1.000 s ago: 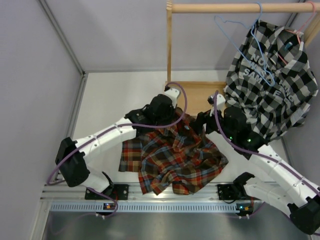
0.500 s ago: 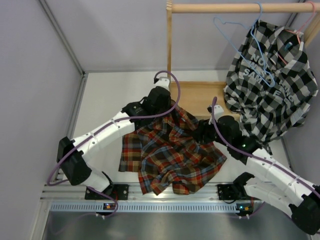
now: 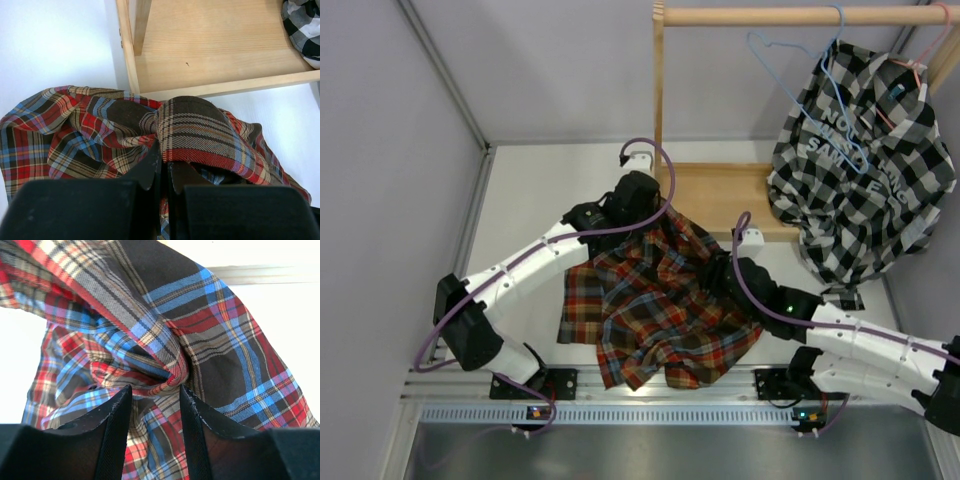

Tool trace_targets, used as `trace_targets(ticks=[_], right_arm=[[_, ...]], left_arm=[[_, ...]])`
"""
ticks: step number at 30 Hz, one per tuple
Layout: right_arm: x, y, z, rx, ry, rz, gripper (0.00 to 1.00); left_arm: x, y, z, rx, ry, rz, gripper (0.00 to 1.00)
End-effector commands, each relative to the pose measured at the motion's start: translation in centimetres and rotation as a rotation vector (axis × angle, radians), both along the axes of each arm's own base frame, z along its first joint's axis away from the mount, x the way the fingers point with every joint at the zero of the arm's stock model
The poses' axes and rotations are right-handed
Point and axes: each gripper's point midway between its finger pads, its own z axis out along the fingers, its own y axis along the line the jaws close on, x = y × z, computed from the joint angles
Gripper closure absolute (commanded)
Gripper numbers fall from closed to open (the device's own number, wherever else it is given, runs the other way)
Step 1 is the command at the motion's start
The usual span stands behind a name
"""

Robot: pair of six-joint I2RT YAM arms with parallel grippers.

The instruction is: Place the shirt on the hanger

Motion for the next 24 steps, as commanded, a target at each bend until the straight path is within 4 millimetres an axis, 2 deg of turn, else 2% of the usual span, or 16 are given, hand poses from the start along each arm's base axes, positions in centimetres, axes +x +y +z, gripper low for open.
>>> trace_targets(ticks=[1,5,6,8,13,16,18,21,24], right_arm=[[1.5,0.8,2.6,0.08,-0.064,-0.102,0.58],[2.3,1.5,0.5,0.051,-0.032,-0.133,0.54],[2.5,1.8,0.6,0.05,-0.034,-0.137,0.5],[3.0,2.1,0.2,0.031,-0.031,-0.147,0.5],[4.0,1.6,0.6,0.012,-0.066,-0.207,0.49],[4.0,2.0,1.4,0.04,-0.091,-0.176,0.49],[3.9,2.6,1.4,0.07,-0.093,-0.154,0.58],[3.4,2.2,1.0,0.067,-0.081,-0.148,0.85],[3.2,1.5,2.7,0.058,-0.127,-0.134,0.95]], left_arm=[[0.7,0.0,1.6,-0.044,-0.033,0.034,1.0],[0.5,-0.2,1.8,-0.062,-0.03,0.026,1.0],[0.5,-0.2,1.8,-0.062,-0.028,0.023,1.0],[0.3,-0.3,1.9,-0.069,-0.024,0.013,1.0],[-0.1,-0.1,1.3,-0.067,-0.012,0.007,1.0],[-0.2,0.1,1.1,-0.065,-0.018,0.007,1.0],[-0.2,0.2,1.2,-0.065,-0.024,0.007,1.0],[-0.1,0.5,1.4,-0.061,-0.032,0.015,1.0],[0.0,0.8,1.1,-0.056,-0.03,0.022,1.0]])
